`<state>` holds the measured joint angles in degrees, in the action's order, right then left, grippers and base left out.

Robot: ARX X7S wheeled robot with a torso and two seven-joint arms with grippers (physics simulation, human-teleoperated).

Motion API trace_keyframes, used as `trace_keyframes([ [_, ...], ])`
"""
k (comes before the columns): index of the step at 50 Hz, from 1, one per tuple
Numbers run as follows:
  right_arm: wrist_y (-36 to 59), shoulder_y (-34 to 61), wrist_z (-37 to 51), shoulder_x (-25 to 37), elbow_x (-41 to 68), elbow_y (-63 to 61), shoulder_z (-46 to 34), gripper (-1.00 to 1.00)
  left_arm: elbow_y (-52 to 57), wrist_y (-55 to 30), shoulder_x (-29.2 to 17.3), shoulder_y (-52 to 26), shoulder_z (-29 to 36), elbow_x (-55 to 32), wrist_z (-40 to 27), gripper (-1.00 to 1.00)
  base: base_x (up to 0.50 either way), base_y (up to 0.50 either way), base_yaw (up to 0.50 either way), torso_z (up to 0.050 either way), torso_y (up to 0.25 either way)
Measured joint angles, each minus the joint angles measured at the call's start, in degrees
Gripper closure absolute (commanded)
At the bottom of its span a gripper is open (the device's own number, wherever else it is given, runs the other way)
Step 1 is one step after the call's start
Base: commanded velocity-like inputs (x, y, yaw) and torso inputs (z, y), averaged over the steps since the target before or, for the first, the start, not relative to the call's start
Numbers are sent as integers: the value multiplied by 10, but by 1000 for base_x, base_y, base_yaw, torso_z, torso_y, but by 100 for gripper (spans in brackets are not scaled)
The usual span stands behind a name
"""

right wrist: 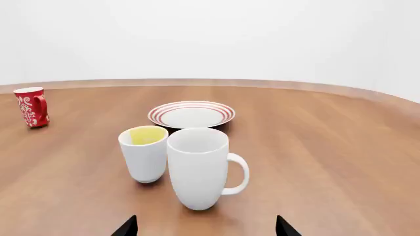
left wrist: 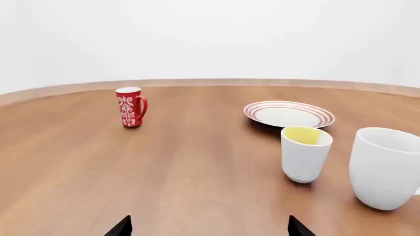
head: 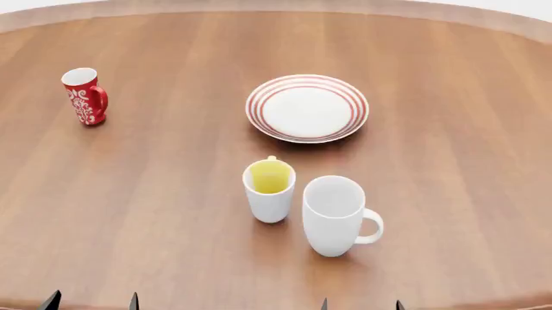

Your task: Pick up the red mug and put it on the plate

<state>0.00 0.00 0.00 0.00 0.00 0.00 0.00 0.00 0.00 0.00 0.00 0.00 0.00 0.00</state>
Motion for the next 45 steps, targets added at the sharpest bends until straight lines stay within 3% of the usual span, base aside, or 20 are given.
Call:
trace_keyframes([
  [22,29,1,36,27,24,-26,-28,-100,19,-21,-27,-1,32,-22,-29,-100,0,0,0,0,0],
  [45,402,200,125,96,121,-196,116,-100,259,-284,-58,-84,51,-42,-54,-100,27,0,0,0,0],
])
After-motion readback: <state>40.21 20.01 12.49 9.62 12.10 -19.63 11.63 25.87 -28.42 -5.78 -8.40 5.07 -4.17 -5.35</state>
